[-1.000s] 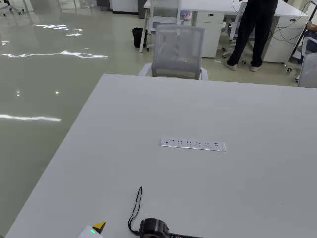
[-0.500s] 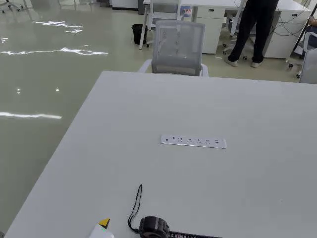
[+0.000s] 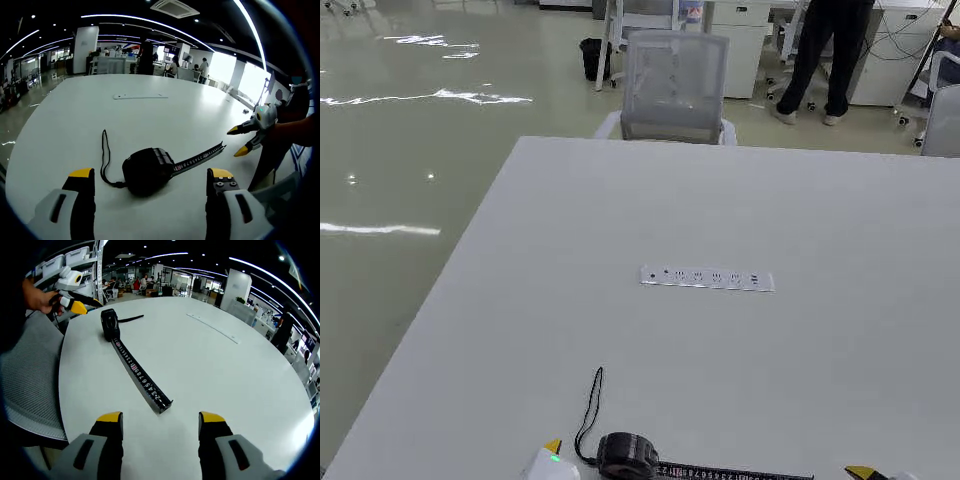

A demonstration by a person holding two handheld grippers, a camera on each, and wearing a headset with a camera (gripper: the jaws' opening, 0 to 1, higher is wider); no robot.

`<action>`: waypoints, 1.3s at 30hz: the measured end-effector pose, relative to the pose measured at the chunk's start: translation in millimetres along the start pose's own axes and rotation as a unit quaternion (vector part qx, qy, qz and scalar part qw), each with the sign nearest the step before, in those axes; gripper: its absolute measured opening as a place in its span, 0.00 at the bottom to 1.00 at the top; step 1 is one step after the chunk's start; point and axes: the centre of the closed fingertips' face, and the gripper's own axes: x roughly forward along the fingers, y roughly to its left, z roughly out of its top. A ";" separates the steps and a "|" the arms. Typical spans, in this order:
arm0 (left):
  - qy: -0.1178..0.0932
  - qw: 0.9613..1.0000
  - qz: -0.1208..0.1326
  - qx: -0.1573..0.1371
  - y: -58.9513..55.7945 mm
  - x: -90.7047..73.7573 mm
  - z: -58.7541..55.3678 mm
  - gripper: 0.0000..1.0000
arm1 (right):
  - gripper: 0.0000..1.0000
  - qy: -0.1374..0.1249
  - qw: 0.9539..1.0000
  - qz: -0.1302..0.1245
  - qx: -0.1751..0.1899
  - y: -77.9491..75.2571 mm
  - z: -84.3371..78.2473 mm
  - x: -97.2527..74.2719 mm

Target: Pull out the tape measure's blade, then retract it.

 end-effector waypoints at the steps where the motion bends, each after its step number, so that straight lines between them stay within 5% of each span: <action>1: -0.002 1.000 0.003 -0.002 0.2 1.9 0.2 0.91 | 0.61 0.002 1.000 0.001 -0.003 -0.4 1.7 0.5; 12: 0.011 0.999 0.024 -0.034 5.9 17.1 -7.9 0.89 | 0.54 0.021 0.999 0.030 -0.034 -0.5 4.1 10.7; 21: 0.015 0.999 0.023 -0.020 1.1 23.9 -9.5 0.87 | 0.46 0.037 0.996 0.061 -0.062 0.6 5.5 20.7; 29: 0.000 0.999 0.047 -0.008 10.7 30.2 -6.0 0.92 | 0.42 0.056 0.991 0.091 -0.078 2.7 6.4 26.5; 39: 0.019 0.999 0.041 -0.018 1.8 39.3 -15.5 0.87 | 0.33 0.076 0.986 0.113 -0.097 4.0 3.7 32.9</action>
